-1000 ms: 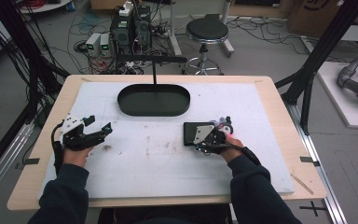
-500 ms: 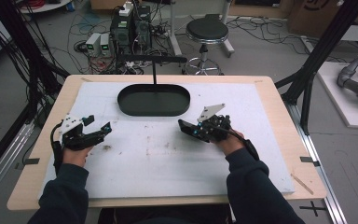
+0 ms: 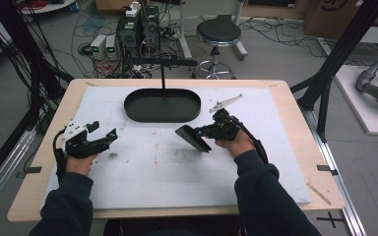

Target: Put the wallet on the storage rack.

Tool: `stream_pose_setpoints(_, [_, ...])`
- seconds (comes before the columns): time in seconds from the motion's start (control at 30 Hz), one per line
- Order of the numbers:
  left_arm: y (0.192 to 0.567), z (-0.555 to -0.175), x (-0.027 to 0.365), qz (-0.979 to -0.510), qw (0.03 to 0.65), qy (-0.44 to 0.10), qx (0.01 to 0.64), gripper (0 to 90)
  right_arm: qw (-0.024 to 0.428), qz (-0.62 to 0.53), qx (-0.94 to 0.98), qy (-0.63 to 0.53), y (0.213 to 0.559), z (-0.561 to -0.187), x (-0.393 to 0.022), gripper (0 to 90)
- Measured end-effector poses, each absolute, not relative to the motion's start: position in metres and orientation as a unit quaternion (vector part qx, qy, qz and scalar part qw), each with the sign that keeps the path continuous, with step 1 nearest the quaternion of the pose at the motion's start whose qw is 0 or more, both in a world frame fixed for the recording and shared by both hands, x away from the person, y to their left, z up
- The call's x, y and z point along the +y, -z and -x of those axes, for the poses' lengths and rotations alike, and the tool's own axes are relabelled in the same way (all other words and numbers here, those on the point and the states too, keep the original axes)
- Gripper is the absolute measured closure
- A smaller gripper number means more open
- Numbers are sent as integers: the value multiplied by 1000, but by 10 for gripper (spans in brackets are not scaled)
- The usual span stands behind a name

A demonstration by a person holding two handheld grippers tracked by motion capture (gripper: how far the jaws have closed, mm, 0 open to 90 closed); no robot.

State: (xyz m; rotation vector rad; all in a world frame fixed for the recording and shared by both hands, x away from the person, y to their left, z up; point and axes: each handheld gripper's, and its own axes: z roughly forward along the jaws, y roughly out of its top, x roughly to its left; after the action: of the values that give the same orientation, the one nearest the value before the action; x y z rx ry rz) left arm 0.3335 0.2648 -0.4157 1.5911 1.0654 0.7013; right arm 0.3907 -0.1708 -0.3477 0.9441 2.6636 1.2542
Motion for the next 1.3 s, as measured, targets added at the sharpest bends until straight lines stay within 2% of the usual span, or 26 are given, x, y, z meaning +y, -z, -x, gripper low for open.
stream_pose_setpoints(0.1, [416, -334, 265, -665, 523, -293, 446, 240, 83, -328, 854, -394, 350, -406, -171, 890])
stream_pose_setpoints(0.23, [416, -334, 265, -664, 524, -292, 446, 240, 104, -342, 850, -386, 354, -416, -170, 890])
stream_pose_setpoints(0.33, [416, -334, 265, -664, 524, -292, 446, 240, 143, -331, 859, -363, 358, -421, -161, 891])
stream_pose_setpoints(0.4, [416, -334, 265, -665, 523, -292, 446, 240, 151, -327, 863, -355, 358, -422, -158, 892])
stream_pose_setpoints(0.7, [416, -334, 265, -662, 526, -292, 446, 240, 122, -304, 870, -369, 336, -409, -159, 897])
stream_pose_setpoints(0.8, [416, -334, 265, -663, 527, -291, 446, 240, 95, -304, 872, -371, 333, -402, -164, 897])
stream_pose_setpoints(1.17, [416, -334, 266, -662, 526, -292, 447, 240, 100, -330, 876, -338, 351, -421, -169, 894])
stream_pose_setpoints(1.27, [416, -334, 266, -663, 525, -292, 447, 240, 103, -328, 876, -339, 351, -420, -170, 844])
stream_pose_setpoints(1.3, [416, -334, 266, -663, 525, -293, 446, 240, 103, -328, 874, -343, 350, -420, -171, 749])
